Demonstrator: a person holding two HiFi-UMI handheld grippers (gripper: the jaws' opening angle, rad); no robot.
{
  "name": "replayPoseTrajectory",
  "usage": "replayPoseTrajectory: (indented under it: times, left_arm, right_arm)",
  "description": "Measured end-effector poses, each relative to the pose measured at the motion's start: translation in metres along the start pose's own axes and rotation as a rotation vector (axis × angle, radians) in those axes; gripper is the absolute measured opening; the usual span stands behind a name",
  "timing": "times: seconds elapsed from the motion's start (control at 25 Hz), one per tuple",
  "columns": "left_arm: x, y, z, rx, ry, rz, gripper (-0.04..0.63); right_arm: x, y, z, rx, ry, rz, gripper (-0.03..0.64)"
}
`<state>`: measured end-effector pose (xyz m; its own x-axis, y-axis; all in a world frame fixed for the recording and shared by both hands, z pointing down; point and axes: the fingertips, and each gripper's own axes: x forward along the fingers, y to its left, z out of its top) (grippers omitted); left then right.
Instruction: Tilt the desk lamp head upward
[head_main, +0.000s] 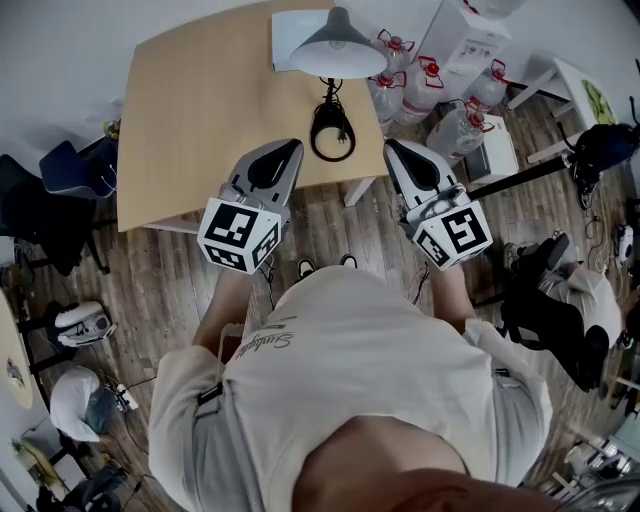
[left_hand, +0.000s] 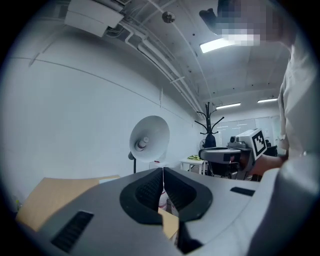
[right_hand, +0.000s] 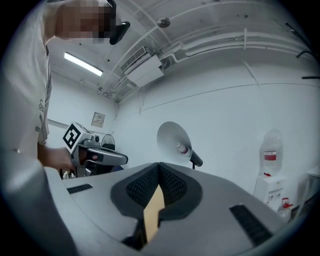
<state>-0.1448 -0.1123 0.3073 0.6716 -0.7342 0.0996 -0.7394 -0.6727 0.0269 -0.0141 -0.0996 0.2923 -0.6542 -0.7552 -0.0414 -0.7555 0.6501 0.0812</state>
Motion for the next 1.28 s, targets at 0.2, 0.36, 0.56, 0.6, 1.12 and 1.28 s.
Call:
replayPoseTrajectory:
  times: [0.2,0.36,0.56,0.6,1.12,1.28]
  left_arm:
    - [0.0,-0.004,0.004,-0.042,-0.022,0.011,0.015]
    - [0.002,-0.003,0.002,-0.042,-0.022,0.033,0.015]
    - [-0.003,0.007,-0.002,-0.047,-0.016,0.079,0.015]
    - [-0.004,0.008,-0.003,-0.048,-0.015,0.084,0.015]
    - [-0.007,0.02,-0.027,-0.091,-0.007,0.114,0.015]
    - [-0.004,0.03,-0.025,-0.077,-0.011,0.11,0.015]
  right_arm:
    - [0.003,0.001,0.002,-0.093,0.001,0.019,-0.005]
    - [0.008,-0.002,0.001,-0.083,-0.006,0.04,-0.005]
    - [0.013,-0.007,0.002,-0.059,-0.02,0.061,-0.005]
    - [0.014,-0.007,0.002,-0.059,-0.018,0.066,-0.005]
    - [0.023,-0.004,-0.012,-0.075,0.011,0.094,-0.005]
    - [0.031,-0.002,-0.016,-0.08,0.027,0.102,-0.005]
